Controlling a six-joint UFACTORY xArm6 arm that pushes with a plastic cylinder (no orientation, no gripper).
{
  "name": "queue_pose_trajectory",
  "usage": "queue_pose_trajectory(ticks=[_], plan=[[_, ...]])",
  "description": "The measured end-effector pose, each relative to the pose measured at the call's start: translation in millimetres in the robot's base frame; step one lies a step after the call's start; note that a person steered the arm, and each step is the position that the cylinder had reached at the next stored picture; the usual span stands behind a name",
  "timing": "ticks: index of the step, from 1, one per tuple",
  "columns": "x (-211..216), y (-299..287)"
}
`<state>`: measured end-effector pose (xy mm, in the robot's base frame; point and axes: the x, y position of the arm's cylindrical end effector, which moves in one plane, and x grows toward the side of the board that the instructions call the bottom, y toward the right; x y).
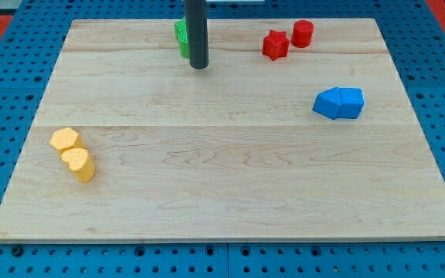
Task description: Push the green star along the green circle to the center of the board
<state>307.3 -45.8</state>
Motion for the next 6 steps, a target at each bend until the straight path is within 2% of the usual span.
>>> queue_pose_trajectory(ticks=[1,2,3,4,6], plan=[[0,-66],[-28,-152],[-94,-149],[-116,-106],[-114,-19]])
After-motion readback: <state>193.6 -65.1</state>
